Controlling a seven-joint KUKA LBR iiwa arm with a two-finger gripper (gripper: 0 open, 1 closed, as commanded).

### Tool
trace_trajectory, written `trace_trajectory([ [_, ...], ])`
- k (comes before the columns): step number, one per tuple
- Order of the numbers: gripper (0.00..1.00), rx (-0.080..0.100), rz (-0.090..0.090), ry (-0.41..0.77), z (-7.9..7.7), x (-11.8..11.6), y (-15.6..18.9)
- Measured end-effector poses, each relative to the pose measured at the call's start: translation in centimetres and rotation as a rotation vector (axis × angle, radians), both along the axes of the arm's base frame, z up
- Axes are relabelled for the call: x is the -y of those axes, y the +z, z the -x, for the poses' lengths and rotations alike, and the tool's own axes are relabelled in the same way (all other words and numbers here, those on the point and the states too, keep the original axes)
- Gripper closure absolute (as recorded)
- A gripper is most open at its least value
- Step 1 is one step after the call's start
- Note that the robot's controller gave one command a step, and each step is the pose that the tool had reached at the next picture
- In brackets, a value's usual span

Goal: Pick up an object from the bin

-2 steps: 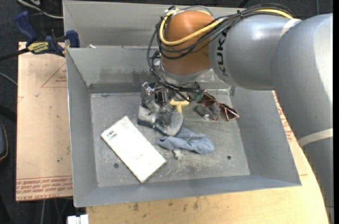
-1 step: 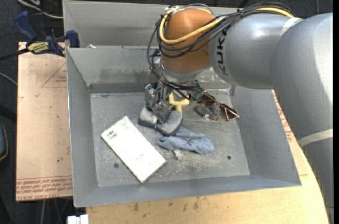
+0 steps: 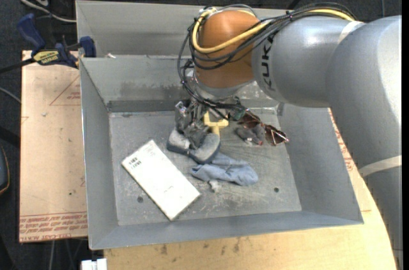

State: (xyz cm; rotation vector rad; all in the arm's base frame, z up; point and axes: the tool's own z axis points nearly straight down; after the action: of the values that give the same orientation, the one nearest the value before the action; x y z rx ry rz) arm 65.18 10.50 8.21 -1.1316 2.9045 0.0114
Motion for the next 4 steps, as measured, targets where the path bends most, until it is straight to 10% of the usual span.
trace_trajectory([
  [2,1.00,-0.010,0.015,-0.001,1.0,4.2,8.4],
  [4,1.00,-0.020,0.012,-0.075,2.0,5.2,8.7],
])
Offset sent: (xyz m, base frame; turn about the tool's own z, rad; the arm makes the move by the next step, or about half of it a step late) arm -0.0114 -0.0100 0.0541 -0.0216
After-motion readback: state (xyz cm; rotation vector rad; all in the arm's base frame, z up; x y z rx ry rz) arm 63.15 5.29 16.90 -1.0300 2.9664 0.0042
